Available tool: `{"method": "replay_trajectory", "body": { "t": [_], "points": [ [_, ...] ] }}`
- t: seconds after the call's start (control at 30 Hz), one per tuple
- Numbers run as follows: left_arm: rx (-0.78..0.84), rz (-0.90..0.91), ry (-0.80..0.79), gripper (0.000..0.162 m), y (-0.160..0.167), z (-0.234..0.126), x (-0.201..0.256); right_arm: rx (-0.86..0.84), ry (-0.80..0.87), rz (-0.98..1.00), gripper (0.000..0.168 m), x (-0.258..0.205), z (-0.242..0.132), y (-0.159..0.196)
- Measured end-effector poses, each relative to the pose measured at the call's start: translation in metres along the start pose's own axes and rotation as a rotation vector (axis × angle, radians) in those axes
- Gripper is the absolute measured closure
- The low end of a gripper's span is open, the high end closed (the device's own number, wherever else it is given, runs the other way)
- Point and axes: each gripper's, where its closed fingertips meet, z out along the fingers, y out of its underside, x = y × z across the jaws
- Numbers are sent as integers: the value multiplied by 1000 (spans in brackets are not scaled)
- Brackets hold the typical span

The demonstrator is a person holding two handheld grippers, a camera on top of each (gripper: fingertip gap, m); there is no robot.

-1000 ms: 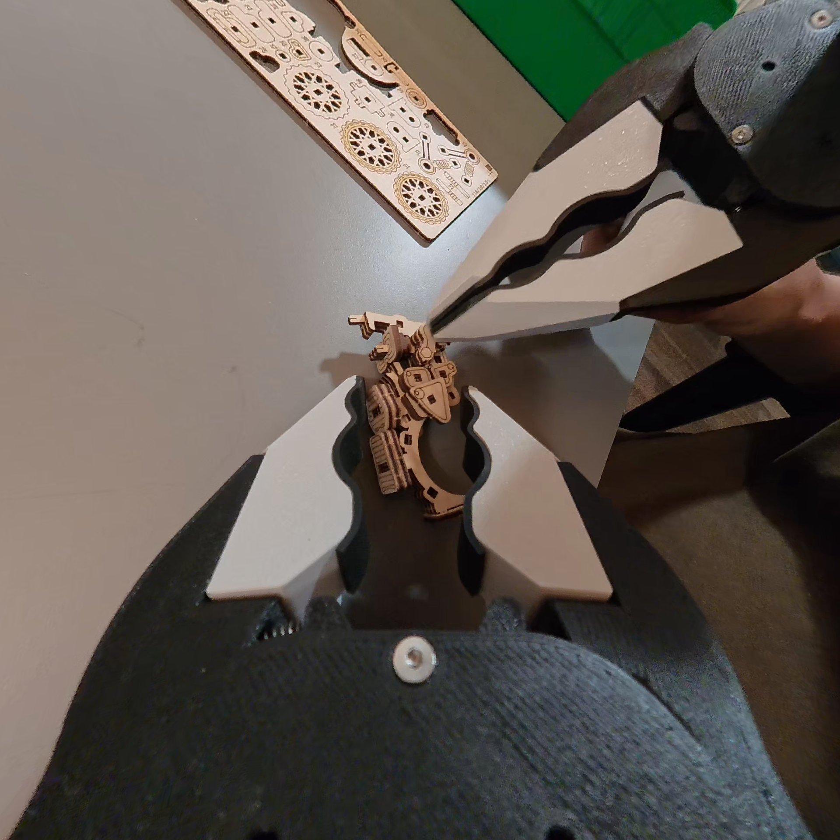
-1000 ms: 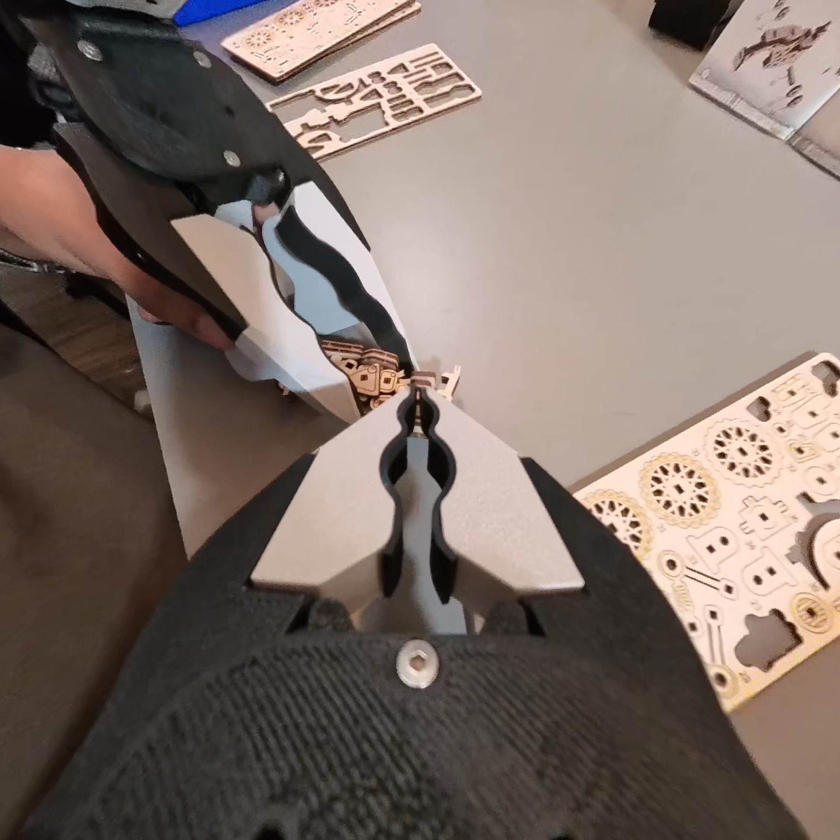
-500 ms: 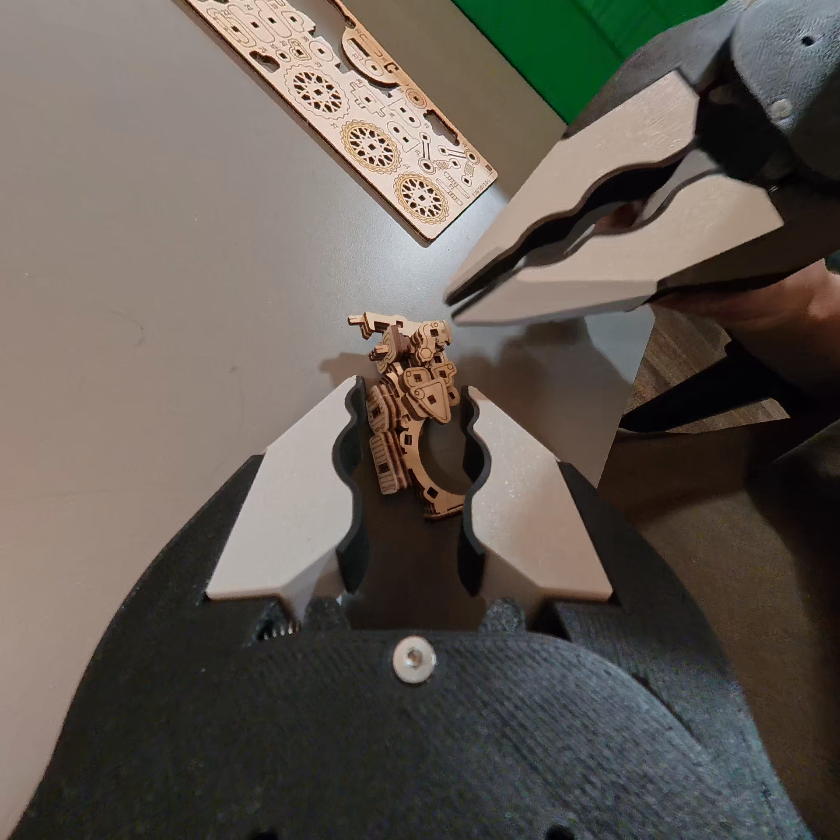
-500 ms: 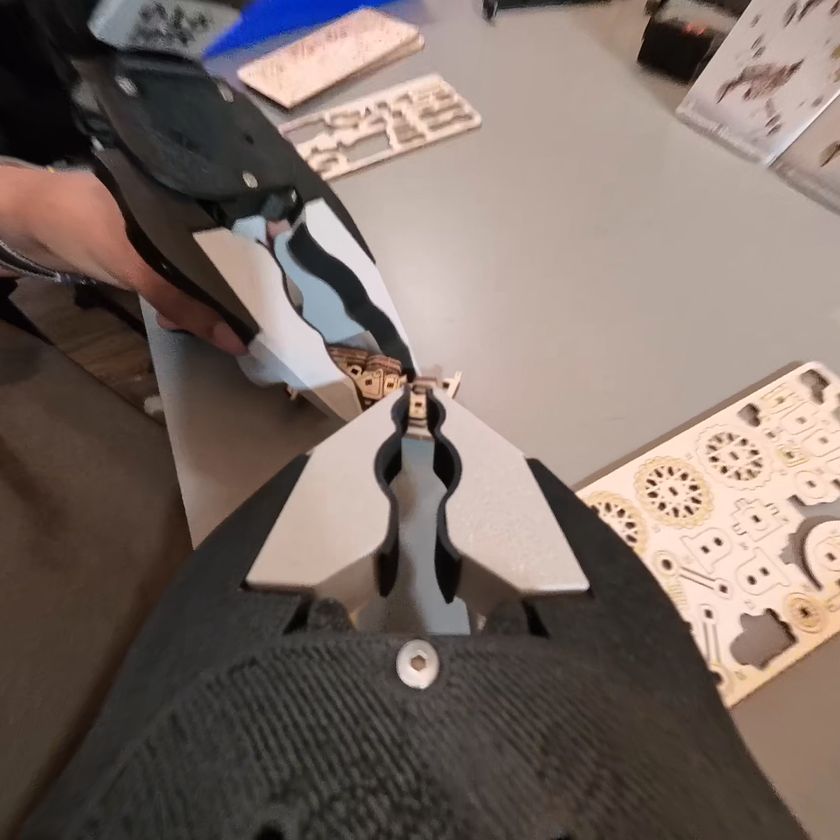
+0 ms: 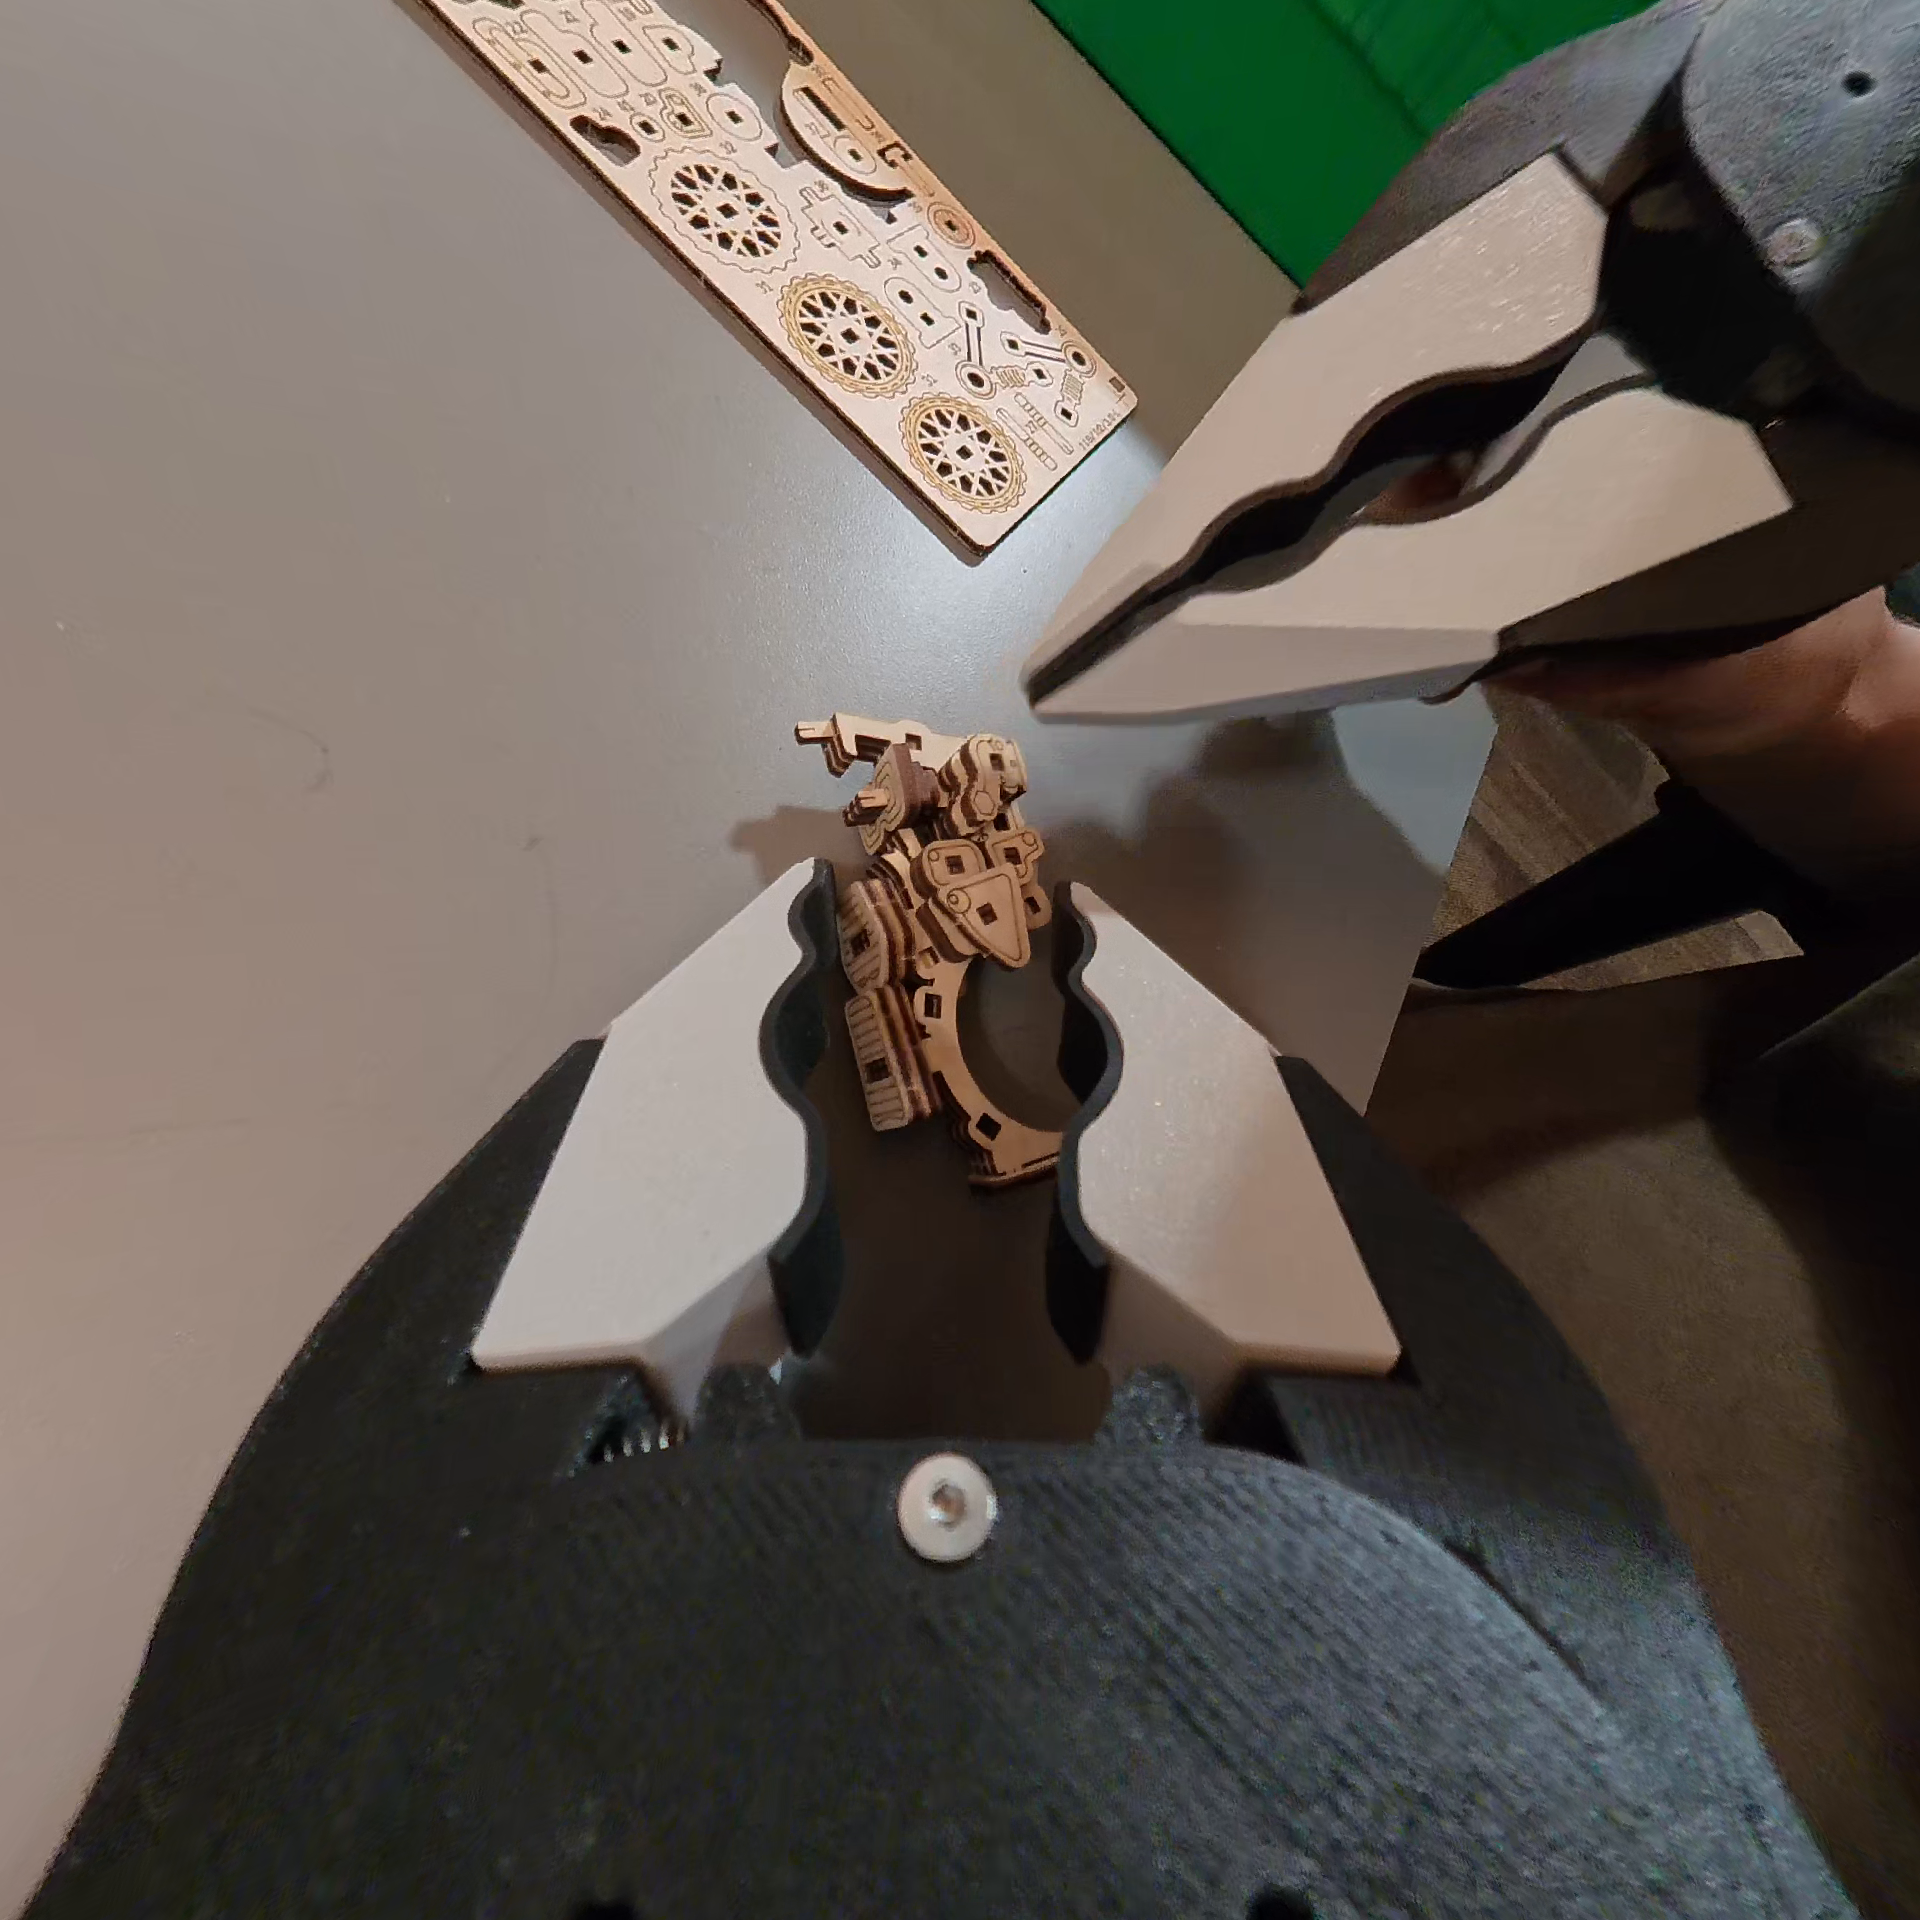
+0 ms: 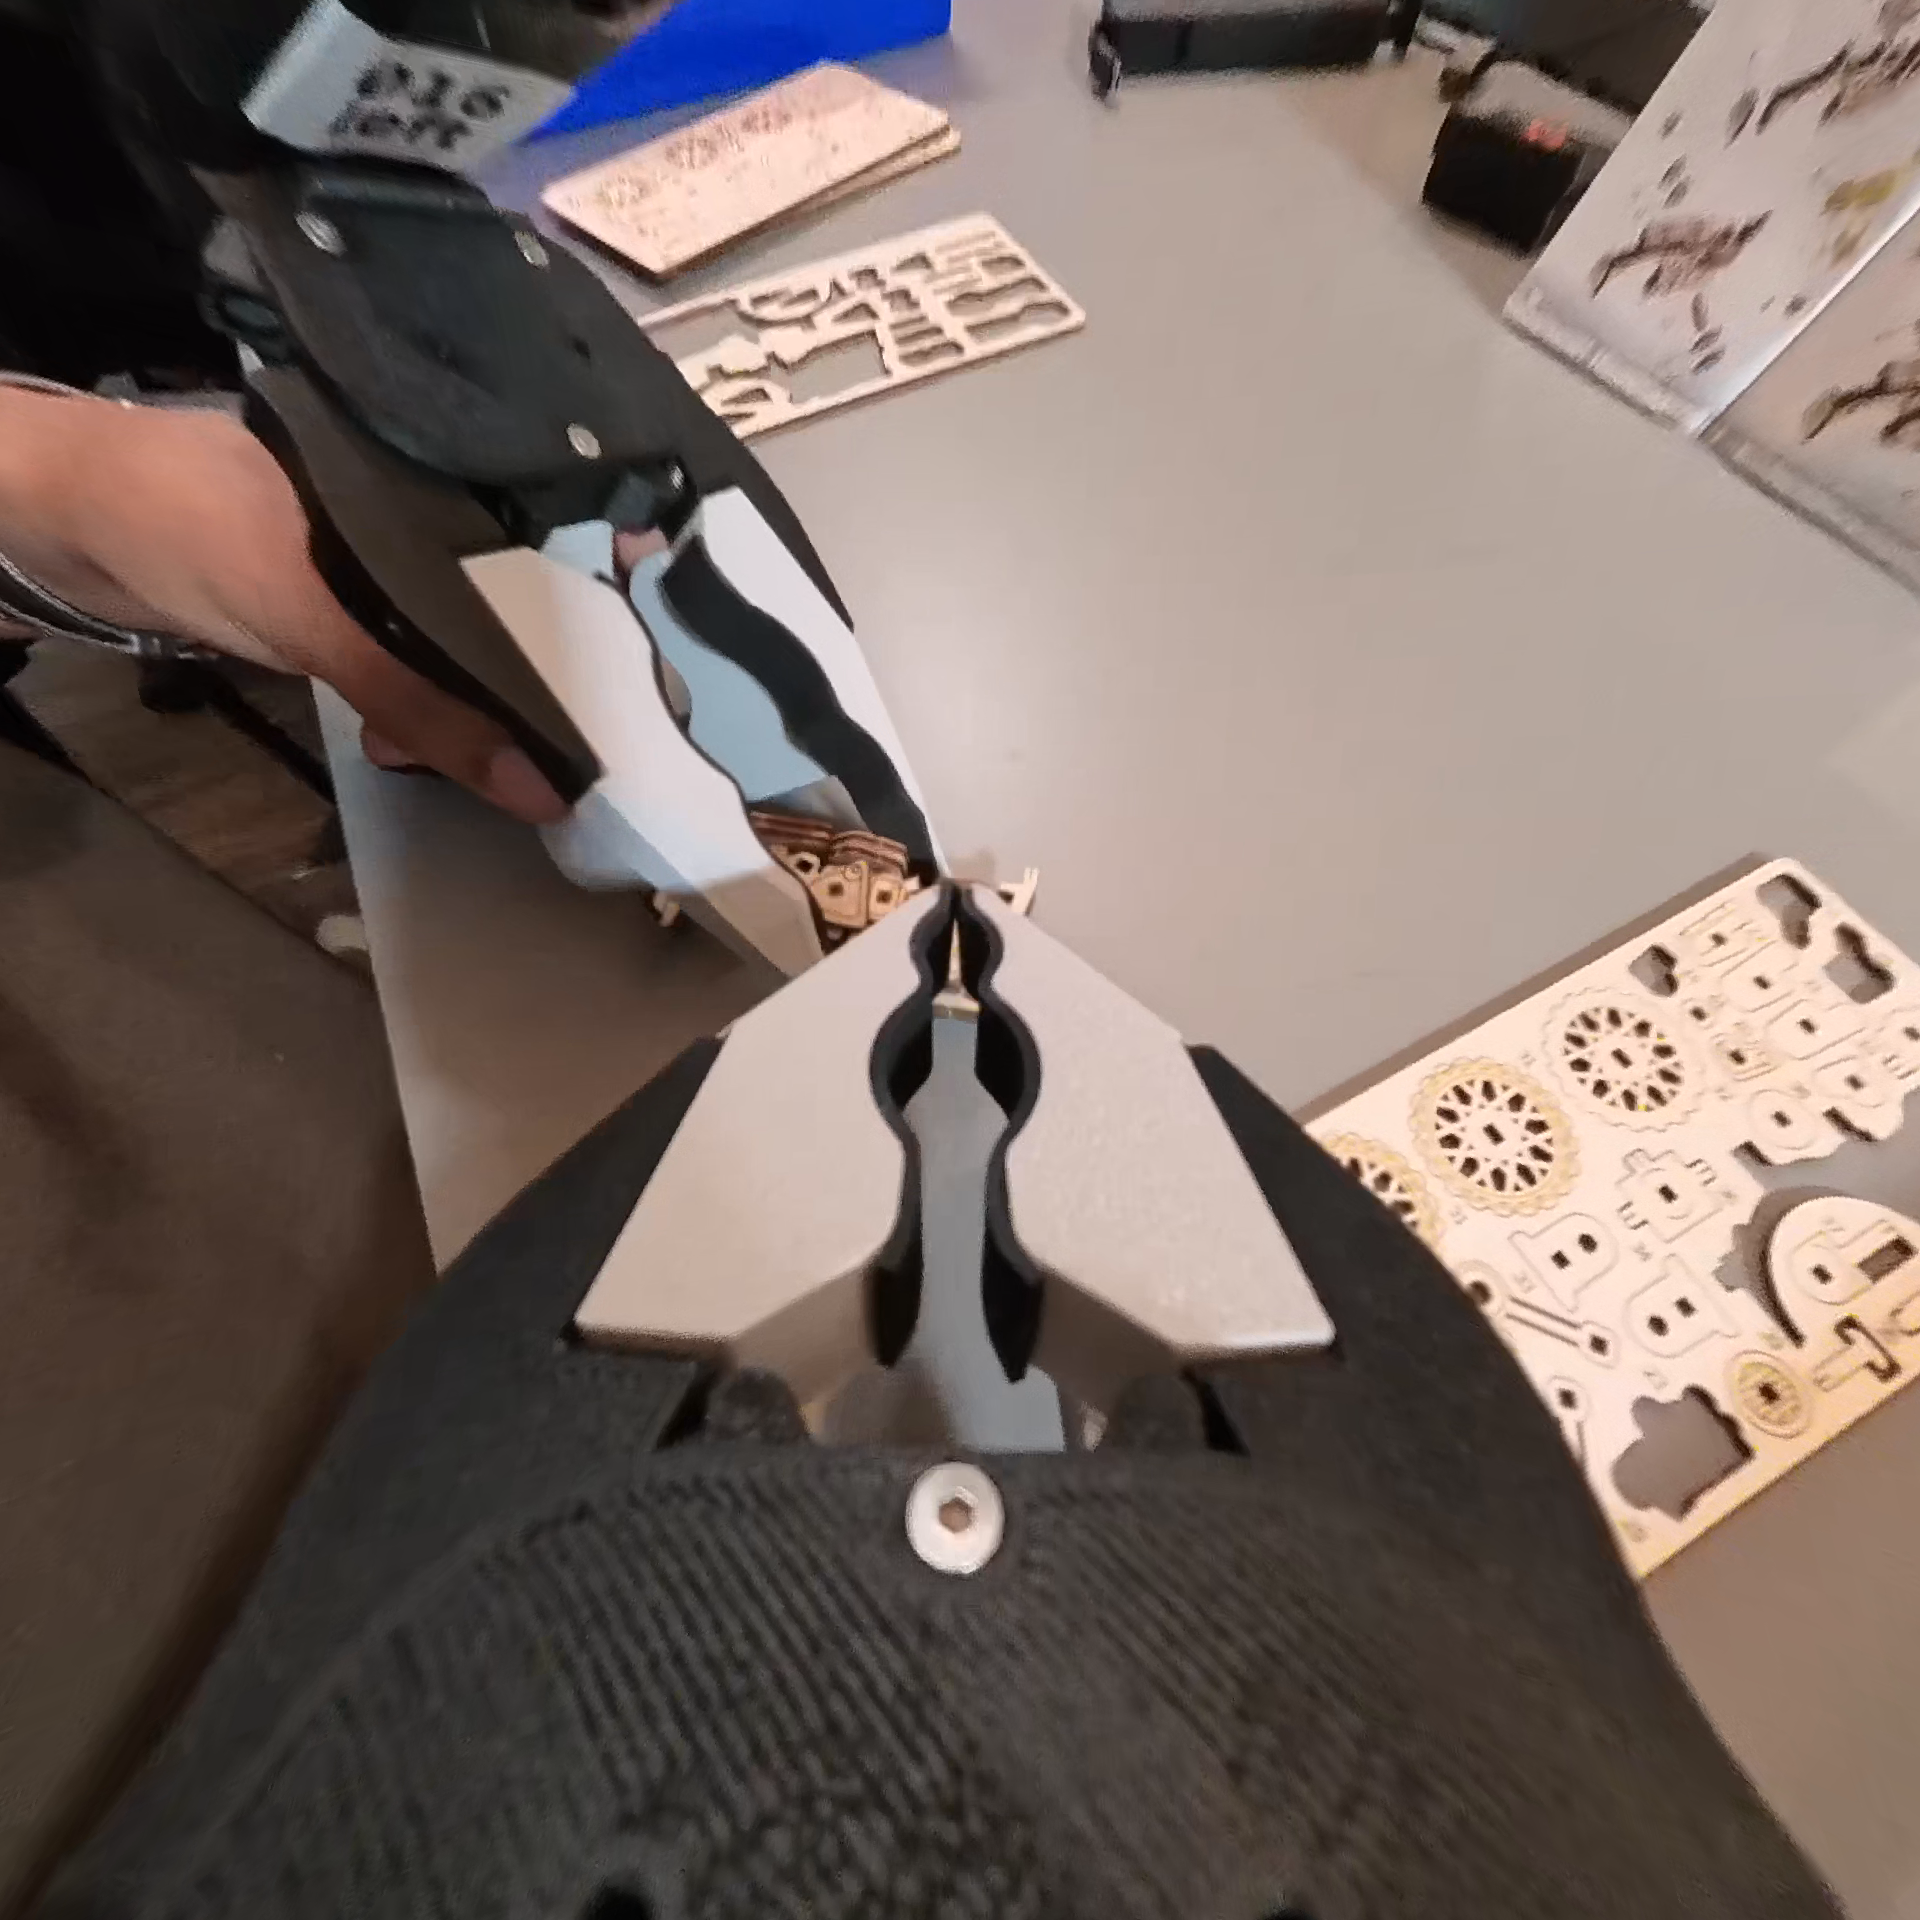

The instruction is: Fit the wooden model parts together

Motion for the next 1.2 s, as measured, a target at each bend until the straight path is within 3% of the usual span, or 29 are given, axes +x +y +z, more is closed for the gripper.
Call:
{"method": "replay_trajectory", "body": {
  "t": [0.17,0.33,0.43,0.77,0.9,1.03,1.2],
  "points": [
    [2,-2,0,121,0,0,0,-54,-29,20,168,-4,7,13],
    [0,-1,1,121,0,0,0,6,-15,2,168,-2,1,0],
    [0,-1,1,121,0,0,0,-49,-32,25,160,-4,10,11],
    [1,-2,2,121,0,0,0,-47,-32,13,168,-5,9,9],
    [1,-2,2,121,0,-1,0,35,-3,-26,168,-4,0,-7],
    [1,-2,2,121,0,-1,0,-49,-36,15,168,-6,10,11],
    [1,-2,1,121,0,-1,0,30,0,-22,168,-3,0,-6]
  ]
}}
